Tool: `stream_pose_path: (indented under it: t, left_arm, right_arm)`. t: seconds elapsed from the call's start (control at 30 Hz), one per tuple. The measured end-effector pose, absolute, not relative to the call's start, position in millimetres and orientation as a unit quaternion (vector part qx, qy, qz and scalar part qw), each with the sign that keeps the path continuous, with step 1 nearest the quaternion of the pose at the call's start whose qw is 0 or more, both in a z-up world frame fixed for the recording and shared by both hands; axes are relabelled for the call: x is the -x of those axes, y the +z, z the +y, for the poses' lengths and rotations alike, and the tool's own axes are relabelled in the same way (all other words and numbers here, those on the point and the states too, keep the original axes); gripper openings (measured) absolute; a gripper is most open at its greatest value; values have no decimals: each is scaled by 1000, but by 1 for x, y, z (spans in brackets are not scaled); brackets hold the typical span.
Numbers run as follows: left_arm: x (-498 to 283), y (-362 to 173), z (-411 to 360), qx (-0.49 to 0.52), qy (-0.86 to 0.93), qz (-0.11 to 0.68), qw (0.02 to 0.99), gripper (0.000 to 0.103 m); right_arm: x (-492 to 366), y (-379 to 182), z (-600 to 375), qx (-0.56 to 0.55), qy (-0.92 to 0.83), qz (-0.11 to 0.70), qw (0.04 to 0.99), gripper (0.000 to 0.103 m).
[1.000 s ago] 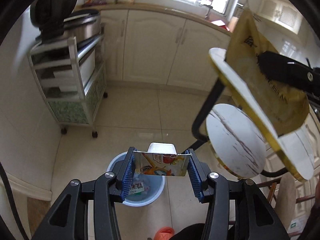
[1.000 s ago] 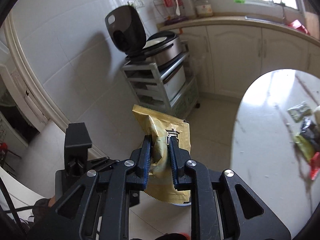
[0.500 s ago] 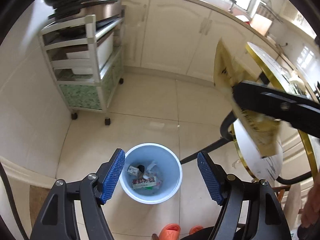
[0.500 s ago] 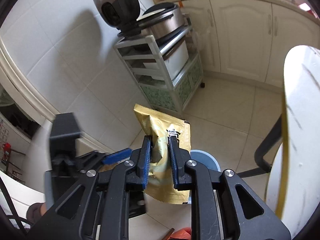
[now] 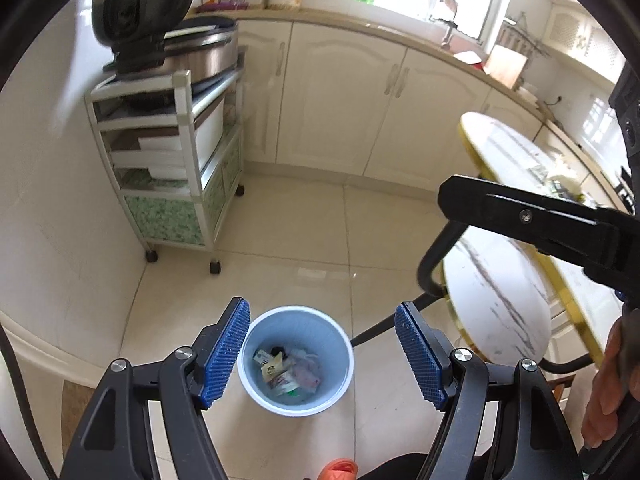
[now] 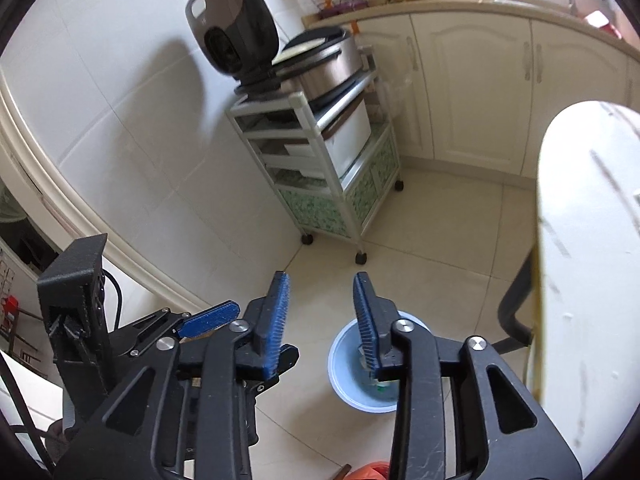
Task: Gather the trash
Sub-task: 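Open both grippers over the blue bin to drop the box and packet, then grasp the white bun with the right gripper while the left grasps the green-white sachet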
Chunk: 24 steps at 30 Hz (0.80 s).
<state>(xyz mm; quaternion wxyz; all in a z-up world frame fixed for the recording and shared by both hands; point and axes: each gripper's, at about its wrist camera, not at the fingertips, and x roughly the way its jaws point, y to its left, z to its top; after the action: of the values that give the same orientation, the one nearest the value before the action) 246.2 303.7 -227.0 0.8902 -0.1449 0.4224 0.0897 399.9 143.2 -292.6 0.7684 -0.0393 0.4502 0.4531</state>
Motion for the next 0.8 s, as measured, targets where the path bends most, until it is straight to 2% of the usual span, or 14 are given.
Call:
stream_pose_path:
  t: [0.17, 0.23, 0.3, 0.4, 0.67, 0.8]
  left_arm:
    - [-231, -198, 277, 124, 70, 398, 906, 76]
    - [-227, -187, 261, 114, 58, 389, 912, 77]
    - [-222, -176, 244, 101, 49, 379, 918, 79]
    - [-222, -162, 223, 86, 34, 368, 925, 83]
    - [-248, -129, 149, 36, -17, 346, 937, 91]
    - [-278, -120, 116, 22, -52, 347, 936, 91]
  right_arm:
    - [-393, -256, 107, 21, 438, 417, 796, 54]
    - [-390, -241, 86, 10, 427, 400, 811, 70]
    - [-389, -228, 66, 5, 414, 386, 824, 71]
    - [-391, -212, 30, -8, 390, 371, 843, 84]
    - [-413, -185, -77, -24, 300, 341, 891, 88]
    - [-435, -185, -126, -22, 248, 349, 903, 89]
